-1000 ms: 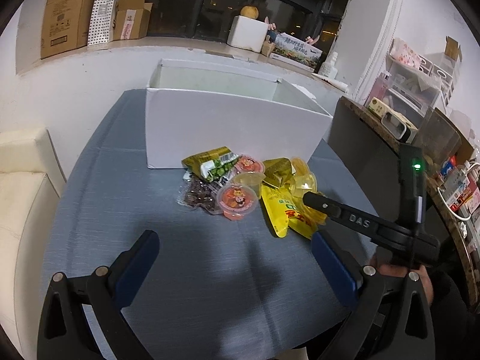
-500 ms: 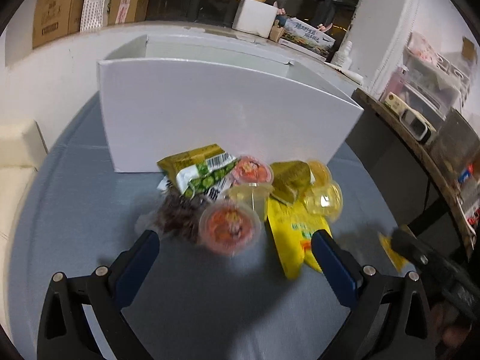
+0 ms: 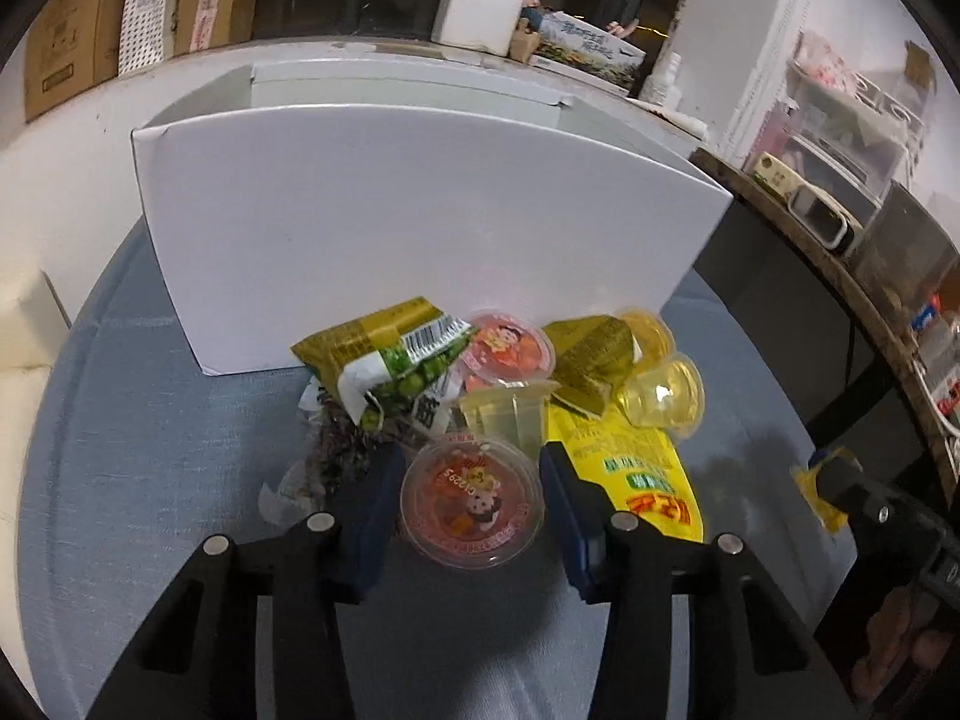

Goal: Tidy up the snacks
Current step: 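Carry both held jelly cups into the white box and open both tools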

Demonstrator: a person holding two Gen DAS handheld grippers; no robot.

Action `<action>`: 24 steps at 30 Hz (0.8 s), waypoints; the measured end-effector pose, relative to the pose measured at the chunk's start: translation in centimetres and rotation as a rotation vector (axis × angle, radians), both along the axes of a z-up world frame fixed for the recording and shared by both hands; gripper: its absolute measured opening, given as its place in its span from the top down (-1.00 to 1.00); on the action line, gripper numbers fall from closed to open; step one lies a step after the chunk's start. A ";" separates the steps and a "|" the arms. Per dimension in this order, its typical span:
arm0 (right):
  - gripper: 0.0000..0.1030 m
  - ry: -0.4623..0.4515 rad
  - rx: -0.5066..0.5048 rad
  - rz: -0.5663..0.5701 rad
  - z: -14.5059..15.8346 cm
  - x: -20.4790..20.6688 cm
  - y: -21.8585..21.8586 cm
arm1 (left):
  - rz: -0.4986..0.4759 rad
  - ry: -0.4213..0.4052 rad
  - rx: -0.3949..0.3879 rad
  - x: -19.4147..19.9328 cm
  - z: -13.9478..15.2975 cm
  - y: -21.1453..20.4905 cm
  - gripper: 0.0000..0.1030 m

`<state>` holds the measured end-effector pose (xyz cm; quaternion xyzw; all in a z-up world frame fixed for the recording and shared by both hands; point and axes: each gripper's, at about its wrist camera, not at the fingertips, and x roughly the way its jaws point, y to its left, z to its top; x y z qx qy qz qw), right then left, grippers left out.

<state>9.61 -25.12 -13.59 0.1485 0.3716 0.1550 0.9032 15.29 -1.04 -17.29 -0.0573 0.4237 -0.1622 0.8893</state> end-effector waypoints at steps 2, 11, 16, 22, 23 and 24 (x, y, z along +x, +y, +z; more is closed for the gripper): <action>0.32 -0.001 -0.002 0.004 0.1 -0.1 0.2 | -0.011 -0.017 0.019 -0.7 0.3 -0.3 0.01; 0.32 -0.028 -0.011 0.025 1.1 -0.3 0.9 | -0.031 -0.183 0.020 -5.3 5.9 0.1 0.00; 0.32 -0.078 -0.040 0.054 3.2 0.9 2.0 | -0.012 -0.266 -0.003 -4.6 9.8 1.3 0.00; 0.32 -0.197 -0.086 0.098 8.6 5.4 3.6 | 0.012 -0.336 -0.033 0.1 13.5 2.8 0.00; 0.32 -0.208 -0.092 0.099 9.2 6.3 3.7 | 0.025 -0.343 -0.035 1.4 13.9 3.0 0.00; 0.32 -0.218 -0.095 0.103 9.9 7.5 3.9 | 0.029 -0.343 -0.038 2.2 14.1 3.1 0.00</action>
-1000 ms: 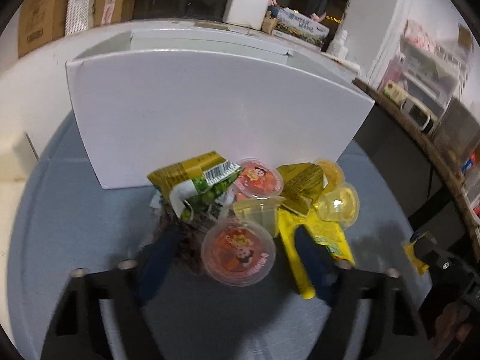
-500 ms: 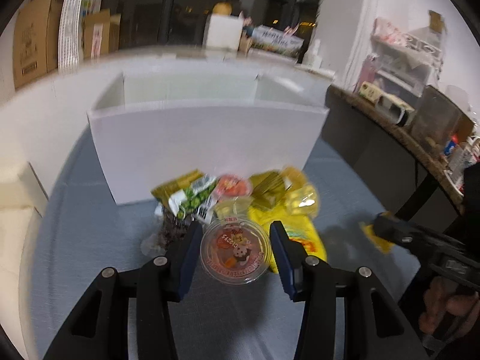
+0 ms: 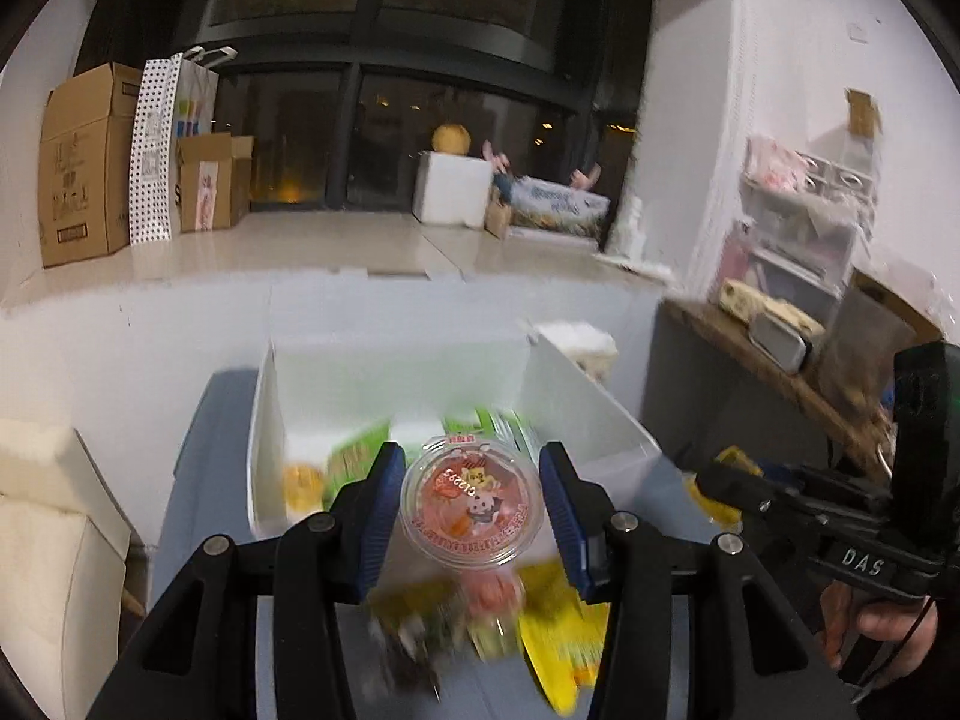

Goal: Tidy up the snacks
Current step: 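Carry both held jelly cups into the white box and open both tools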

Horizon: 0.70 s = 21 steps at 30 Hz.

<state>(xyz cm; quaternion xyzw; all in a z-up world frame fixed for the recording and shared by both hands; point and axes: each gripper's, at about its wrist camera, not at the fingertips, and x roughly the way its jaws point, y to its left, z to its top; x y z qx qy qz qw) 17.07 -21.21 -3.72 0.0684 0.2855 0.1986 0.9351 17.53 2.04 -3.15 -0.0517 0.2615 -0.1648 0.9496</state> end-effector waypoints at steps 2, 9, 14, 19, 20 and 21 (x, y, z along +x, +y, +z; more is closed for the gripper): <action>0.32 0.008 -0.003 0.000 0.9 2.9 0.4 | -0.002 0.013 -0.019 2.3 0.4 0.1 0.00; 0.30 0.111 -0.055 -0.025 0.0 10.5 1.1 | -0.010 0.090 0.037 8.7 -1.4 -1.9 -0.21; -0.92 0.126 -0.061 -0.070 -0.9 11.7 -0.1 | 0.048 0.142 0.041 10.5 -2.9 -1.6 -1.00; -0.92 0.136 0.001 -0.099 -0.9 11.0 -2.0 | 0.063 0.138 0.063 9.7 -3.2 -1.2 -1.00; -0.92 0.136 0.001 -0.099 -0.9 10.8 -2.1 | 0.060 0.138 0.059 9.4 -3.1 -1.0 -1.00; -0.97 0.133 -0.001 -0.097 -0.8 10.4 -2.1 | 0.062 0.132 0.054 9.0 -3.0 -0.8 -1.00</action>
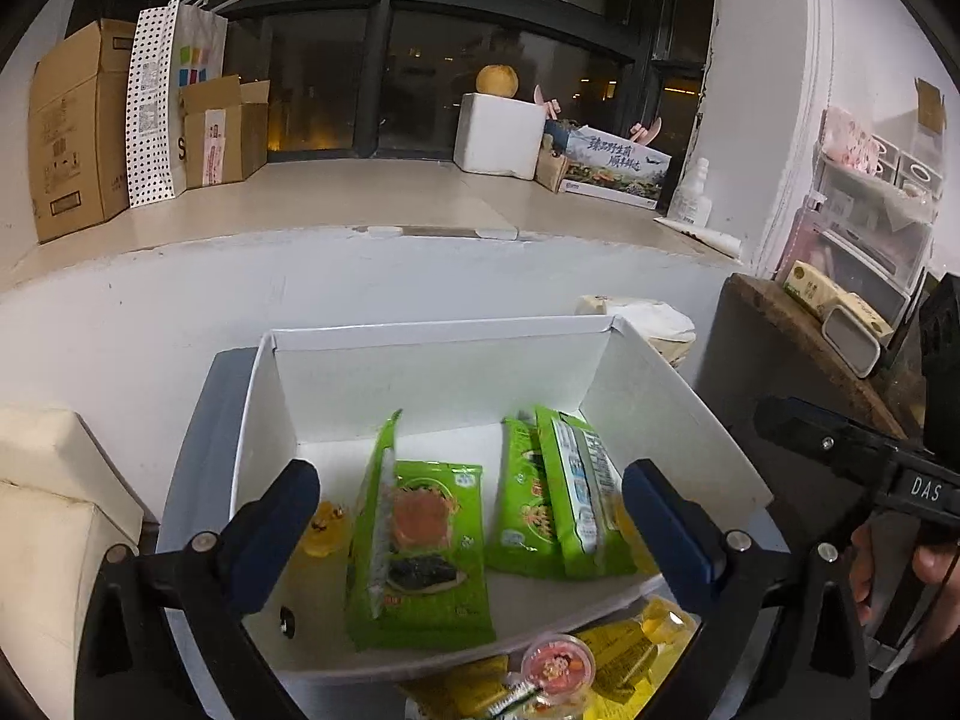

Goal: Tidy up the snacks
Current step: 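Carry both held jelly cups into the white box and open both tools, then grasp a yellow jelly cup with the right tool while the left grasps a yellow snack pack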

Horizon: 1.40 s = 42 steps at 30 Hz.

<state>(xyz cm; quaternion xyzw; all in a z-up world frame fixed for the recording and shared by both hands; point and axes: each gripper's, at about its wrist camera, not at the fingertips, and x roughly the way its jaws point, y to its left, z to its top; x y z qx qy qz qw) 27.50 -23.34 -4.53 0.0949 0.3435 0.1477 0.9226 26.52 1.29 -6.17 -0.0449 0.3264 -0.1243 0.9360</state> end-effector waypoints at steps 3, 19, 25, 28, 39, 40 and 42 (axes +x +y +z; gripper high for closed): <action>-1.00 -0.025 -0.005 0.017 0.4 -1.7 -0.1 | 0.006 -0.001 -0.005 -1.2 0.2 0.5 -1.00; -1.00 -0.031 -0.094 0.038 -4.3 -15.8 -0.3 | 0.000 -0.011 0.027 -16.4 -3.1 0.3 -1.00; -1.00 0.061 -0.063 0.023 -8.5 -17.6 -0.4 | 0.006 0.068 -0.034 -20.6 -6.2 0.3 -1.00; -1.00 0.075 -0.073 0.043 -9.2 -16.7 0.1 | 0.003 0.085 -0.047 -21.5 -6.7 0.2 -1.00; -1.00 0.172 -0.148 0.085 -11.9 -9.2 2.8 | 0.042 0.093 -0.074 -21.5 -6.6 1.7 -1.00; -1.00 0.180 -0.154 0.089 -12.3 -8.6 3.0 | 0.043 0.096 -0.075 -21.5 -6.8 1.9 -1.00; -1.00 0.185 -0.171 0.085 -12.8 -8.1 3.2 | 0.049 0.104 -0.079 -21.4 -7.1 2.1 -1.00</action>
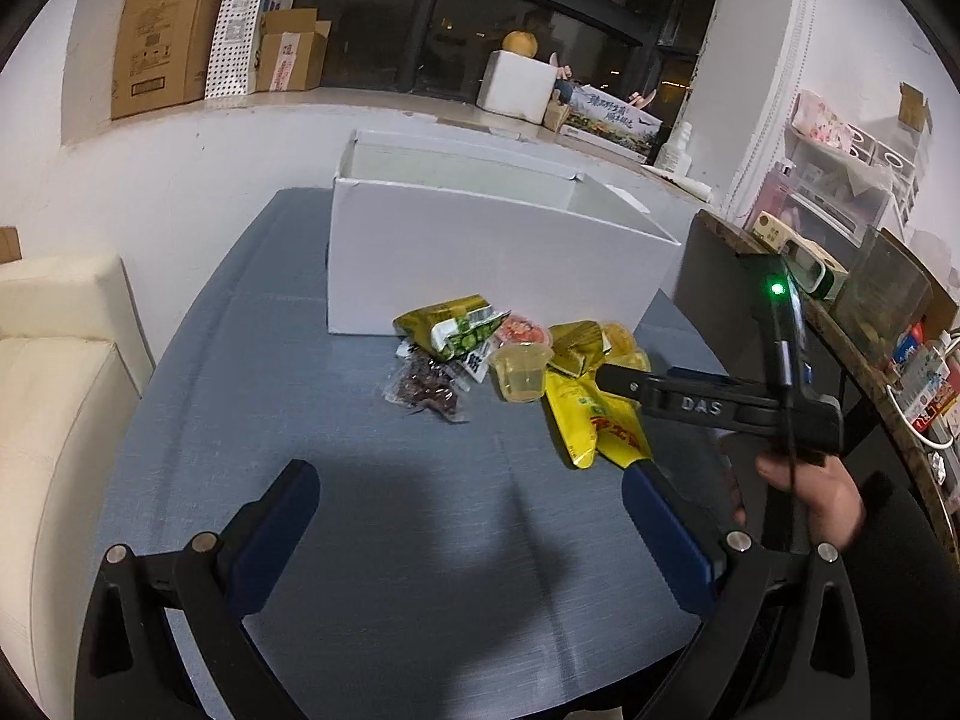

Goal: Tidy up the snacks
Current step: 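Grasp a yellow jelly cup with the right tool while the left grasps a yellow snack pack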

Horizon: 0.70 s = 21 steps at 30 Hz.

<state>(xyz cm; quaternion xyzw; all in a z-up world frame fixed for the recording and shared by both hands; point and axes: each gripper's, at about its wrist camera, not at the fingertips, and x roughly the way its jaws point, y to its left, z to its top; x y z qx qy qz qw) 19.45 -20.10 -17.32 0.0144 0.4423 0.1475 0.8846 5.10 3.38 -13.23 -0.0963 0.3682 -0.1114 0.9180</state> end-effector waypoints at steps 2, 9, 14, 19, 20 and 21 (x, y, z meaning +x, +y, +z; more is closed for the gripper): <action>-0.98 0.000 0.012 0.013 -0.4 0.3 0.1 | 0.004 0.005 0.001 0.1 -0.2 0.2 -1.00; 0.07 0.000 0.048 0.022 -0.9 0.6 -0.3 | 0.008 0.023 0.008 0.7 -1.0 0.1 -1.00; 0.08 -0.026 0.063 0.013 -0.2 -1.1 -0.8 | 0.011 0.036 0.016 1.3 -1.5 0.0 -1.00; 0.08 -0.073 0.101 0.012 1.5 -3.7 -1.5 | -0.007 0.028 0.044 3.3 -1.5 -0.7 -1.00; 0.08 -0.090 0.092 0.014 1.8 -4.3 -1.5 | -0.009 0.026 0.047 3.8 -1.5 -0.8 -1.00; 0.08 -0.106 0.080 0.015 2.1 -4.9 -1.4 | -0.010 0.023 0.055 4.6 -1.4 -1.0 -1.00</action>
